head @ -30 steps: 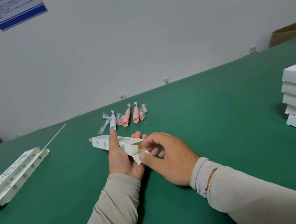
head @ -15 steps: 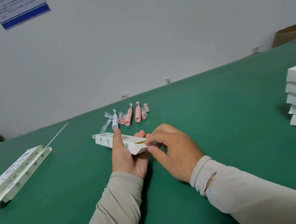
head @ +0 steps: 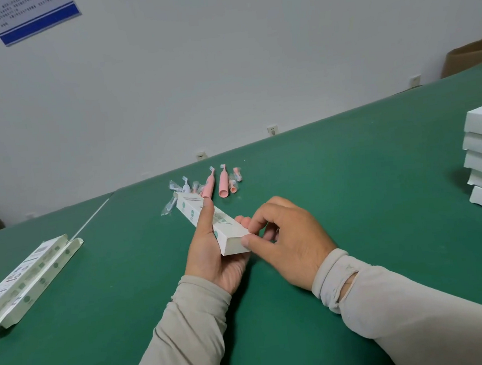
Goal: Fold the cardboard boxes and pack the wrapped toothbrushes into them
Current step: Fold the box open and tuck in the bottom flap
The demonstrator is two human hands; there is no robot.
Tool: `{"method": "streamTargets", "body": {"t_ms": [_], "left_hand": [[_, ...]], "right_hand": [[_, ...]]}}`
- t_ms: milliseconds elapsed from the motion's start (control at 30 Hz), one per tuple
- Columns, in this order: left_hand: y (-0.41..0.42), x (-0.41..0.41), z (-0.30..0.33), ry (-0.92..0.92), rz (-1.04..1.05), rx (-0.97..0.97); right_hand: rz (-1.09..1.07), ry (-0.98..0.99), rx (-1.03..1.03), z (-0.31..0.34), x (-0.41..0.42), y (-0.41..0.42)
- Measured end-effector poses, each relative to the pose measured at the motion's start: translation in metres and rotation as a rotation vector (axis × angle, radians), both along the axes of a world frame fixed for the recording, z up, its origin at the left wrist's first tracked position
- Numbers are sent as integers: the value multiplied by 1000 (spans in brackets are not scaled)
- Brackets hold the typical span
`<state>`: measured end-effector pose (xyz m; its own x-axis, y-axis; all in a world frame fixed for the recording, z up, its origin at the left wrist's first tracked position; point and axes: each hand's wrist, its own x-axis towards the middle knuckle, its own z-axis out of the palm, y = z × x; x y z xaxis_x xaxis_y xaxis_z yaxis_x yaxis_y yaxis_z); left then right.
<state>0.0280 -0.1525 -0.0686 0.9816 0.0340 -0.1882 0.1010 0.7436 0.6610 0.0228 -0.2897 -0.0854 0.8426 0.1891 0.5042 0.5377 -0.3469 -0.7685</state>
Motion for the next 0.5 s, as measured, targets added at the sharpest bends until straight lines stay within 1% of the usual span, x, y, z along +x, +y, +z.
{"method": "streamTargets", "body": {"t_ms": [100, 200, 333, 400, 433, 500], "left_hand": [[1, 3, -3, 33, 47, 10], [6, 2, -3, 38, 169, 46], [8, 0, -4, 69, 201, 174], [7, -1, -4, 66, 224, 313], [7, -2, -5, 47, 248, 429], [11, -4, -6, -22, 304, 764]], "right_hand": [[14, 75, 26, 0, 1, -1], [17, 173, 176, 0, 7, -1], [-79, 240, 317, 2, 16, -8], [-118, 258, 367, 2, 19, -11], [-133, 257, 386, 2, 20, -12], [-155, 250, 413, 2, 22, -13]]}}
